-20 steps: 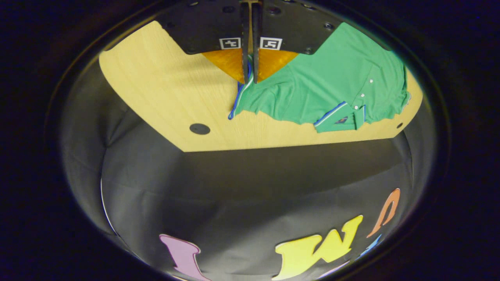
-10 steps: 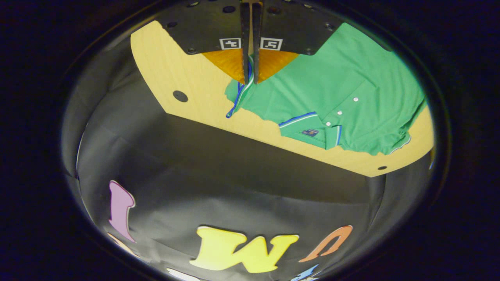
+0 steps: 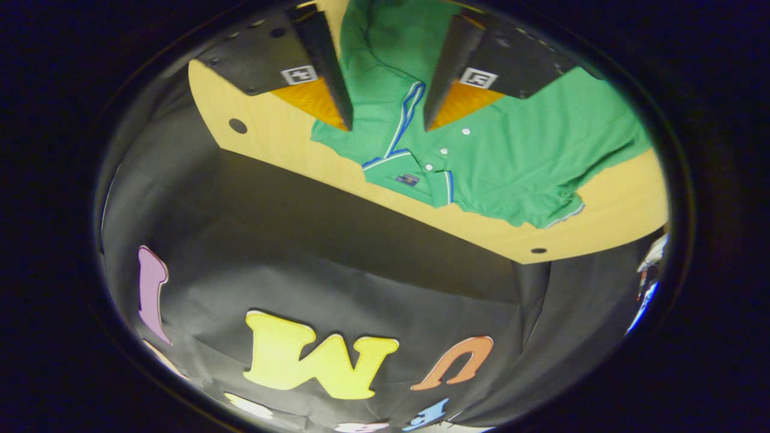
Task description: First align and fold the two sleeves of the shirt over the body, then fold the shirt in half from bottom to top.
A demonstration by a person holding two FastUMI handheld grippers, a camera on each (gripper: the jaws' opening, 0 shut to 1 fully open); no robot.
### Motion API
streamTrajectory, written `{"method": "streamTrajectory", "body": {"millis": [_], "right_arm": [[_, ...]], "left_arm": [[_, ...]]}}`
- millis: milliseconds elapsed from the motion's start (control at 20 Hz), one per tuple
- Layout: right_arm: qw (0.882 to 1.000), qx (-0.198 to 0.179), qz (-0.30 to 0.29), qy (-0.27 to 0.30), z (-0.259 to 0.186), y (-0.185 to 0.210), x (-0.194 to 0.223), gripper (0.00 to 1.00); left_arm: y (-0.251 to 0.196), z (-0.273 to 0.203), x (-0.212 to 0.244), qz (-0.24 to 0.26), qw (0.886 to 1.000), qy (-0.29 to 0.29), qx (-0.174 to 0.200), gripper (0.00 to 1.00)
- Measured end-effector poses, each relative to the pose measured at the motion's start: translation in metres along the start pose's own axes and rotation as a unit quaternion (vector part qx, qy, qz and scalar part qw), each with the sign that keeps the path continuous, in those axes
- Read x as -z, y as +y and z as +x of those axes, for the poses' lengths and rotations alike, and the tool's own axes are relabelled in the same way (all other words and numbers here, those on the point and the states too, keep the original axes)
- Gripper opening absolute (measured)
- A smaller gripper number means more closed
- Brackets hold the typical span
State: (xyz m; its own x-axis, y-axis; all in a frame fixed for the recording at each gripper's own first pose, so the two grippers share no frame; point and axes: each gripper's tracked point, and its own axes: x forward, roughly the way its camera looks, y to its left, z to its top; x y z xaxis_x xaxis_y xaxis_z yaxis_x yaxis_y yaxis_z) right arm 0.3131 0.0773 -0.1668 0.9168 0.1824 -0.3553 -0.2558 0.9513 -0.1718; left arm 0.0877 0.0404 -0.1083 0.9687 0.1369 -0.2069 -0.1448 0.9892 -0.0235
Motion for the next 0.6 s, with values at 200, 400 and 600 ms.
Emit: {"method": "streamTrajectory", "body": {"millis": [200,400,600], "right_arm": [[0.997,0.021,0.06,-0.053,-0.056,-0.011,-0.031,0.95],[0.986,0.071,0.095,-0.116,-0.137,-0.034,-0.057,0.95],[0.974,0.097,0.119,-0.164,-0.22,-0.045,-0.056,0.95]], "left_arm": [[0.007,0.009,0.001,-0.007,1.0,0.007,0.0,1.0],[0.026,0.015,0.003,-0.02,0.999,0.034,-0.01,1.0],[0.039,0.03,-0.027,-0.013,0.999,0.046,-0.014,1.0]]}}
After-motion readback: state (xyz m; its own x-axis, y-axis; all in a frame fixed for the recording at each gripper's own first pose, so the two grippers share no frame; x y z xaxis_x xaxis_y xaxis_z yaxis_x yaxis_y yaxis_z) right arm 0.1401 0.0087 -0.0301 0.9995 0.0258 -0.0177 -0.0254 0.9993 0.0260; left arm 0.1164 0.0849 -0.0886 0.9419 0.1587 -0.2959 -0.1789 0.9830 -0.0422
